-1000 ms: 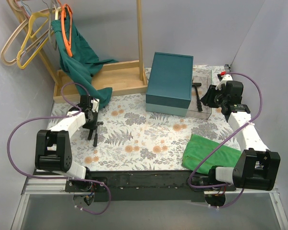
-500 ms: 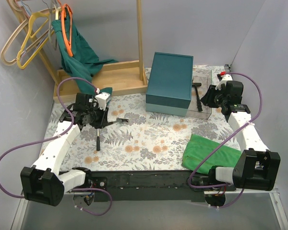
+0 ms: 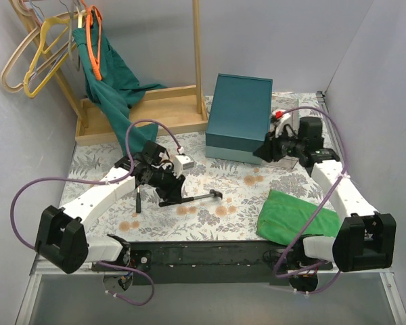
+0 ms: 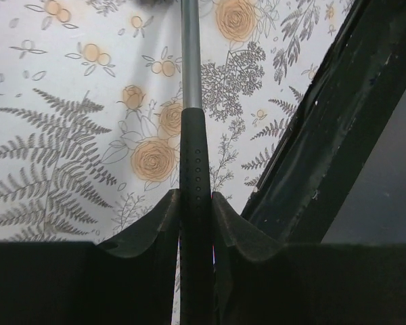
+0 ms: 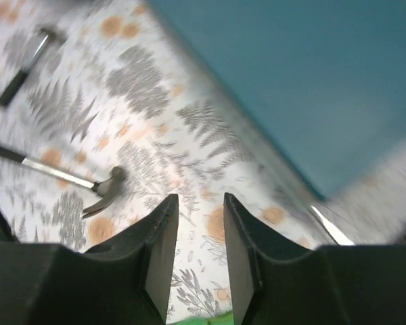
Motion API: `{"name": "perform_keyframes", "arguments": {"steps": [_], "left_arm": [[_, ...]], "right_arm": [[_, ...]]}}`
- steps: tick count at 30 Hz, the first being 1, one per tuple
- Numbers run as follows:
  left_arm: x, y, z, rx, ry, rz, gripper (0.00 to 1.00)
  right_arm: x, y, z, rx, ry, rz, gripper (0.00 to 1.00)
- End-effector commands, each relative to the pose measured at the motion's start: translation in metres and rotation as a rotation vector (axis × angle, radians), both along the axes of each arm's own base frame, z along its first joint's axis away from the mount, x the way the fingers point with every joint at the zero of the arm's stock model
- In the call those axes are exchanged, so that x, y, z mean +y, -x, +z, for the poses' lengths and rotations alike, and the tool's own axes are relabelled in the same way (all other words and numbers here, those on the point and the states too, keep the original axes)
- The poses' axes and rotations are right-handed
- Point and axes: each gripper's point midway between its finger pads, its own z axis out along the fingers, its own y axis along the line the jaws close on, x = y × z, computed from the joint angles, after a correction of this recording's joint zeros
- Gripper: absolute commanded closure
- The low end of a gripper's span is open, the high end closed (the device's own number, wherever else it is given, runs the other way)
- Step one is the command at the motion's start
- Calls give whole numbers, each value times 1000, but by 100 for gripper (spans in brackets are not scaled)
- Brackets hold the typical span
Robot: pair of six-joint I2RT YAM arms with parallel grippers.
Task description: Sort the tools into containers
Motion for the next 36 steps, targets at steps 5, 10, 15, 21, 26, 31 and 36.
{"name": "perform_keyframes", "arguments": {"steps": [5,10,15,21,26,31,36], "left_arm": [[-22,-8,-33,-74,-39,-66,90],[-26,-8,-32,-75,-11,-51,52],[-27,-19,5,-133,29,10,37],[1,-66,47,-176,77,232,26],[22,-91,84,-245,159,334,25],[48,-105,106,-306,198,426,25],[60,-107,116,-348,205,454,25]], "right_arm": [[74,92,-45,-197,152,596,55],[92,108,-67,-221,195,728,54],[122,110,-72,-275,215,854,54],[162,124,-93,-327,290,1031,54],[181,132,-123,-341,367,1149,54],[191,124,-154,-345,501,1135,54],[172,134,-192,-313,622,1234,57]]}}
